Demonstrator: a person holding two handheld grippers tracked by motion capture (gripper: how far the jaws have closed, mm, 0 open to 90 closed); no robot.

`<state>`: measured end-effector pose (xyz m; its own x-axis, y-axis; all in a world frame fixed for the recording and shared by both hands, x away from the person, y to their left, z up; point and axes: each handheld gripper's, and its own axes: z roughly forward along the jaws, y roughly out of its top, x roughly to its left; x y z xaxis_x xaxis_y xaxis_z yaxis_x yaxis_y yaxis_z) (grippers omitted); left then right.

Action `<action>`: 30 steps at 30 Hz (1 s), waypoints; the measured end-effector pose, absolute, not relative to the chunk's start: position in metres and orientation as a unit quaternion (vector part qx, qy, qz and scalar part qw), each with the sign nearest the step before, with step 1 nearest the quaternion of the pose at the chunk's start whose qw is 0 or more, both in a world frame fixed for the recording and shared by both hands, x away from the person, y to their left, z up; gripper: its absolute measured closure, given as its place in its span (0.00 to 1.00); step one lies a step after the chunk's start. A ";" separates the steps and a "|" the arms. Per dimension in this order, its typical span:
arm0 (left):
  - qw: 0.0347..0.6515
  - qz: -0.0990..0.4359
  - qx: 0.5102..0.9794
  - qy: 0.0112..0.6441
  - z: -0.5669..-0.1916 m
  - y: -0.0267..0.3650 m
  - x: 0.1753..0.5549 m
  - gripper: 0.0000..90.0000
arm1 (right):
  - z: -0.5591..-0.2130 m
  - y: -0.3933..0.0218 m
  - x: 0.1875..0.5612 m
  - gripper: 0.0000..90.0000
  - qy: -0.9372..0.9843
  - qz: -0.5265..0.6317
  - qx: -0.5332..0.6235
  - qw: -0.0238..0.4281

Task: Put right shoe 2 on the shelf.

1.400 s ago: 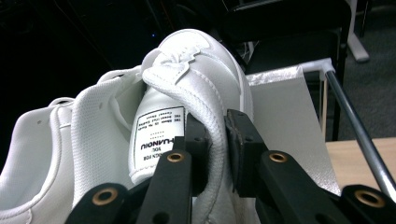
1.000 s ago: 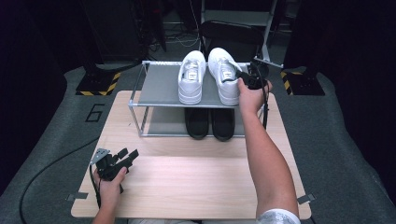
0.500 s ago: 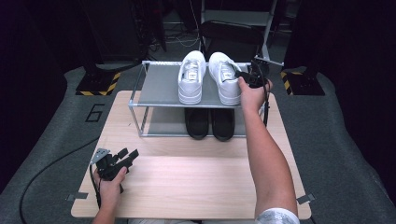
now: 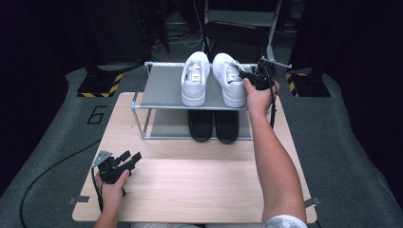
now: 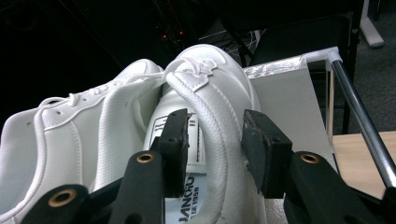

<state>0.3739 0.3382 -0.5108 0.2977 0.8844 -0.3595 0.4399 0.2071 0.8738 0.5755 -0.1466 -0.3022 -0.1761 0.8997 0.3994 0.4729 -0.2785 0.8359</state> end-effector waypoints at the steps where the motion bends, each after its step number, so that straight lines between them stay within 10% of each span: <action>1: 0.542 0.204 0.596 0.556 -0.511 0.338 0.374 0.45 | -0.301 -0.146 0.574 0.68 0.565 0.518 0.607 0.208; 30: 0.531 0.206 0.604 0.557 -0.512 0.337 0.372 0.43 | -0.285 -0.157 0.487 0.48 0.628 0.560 0.503 0.197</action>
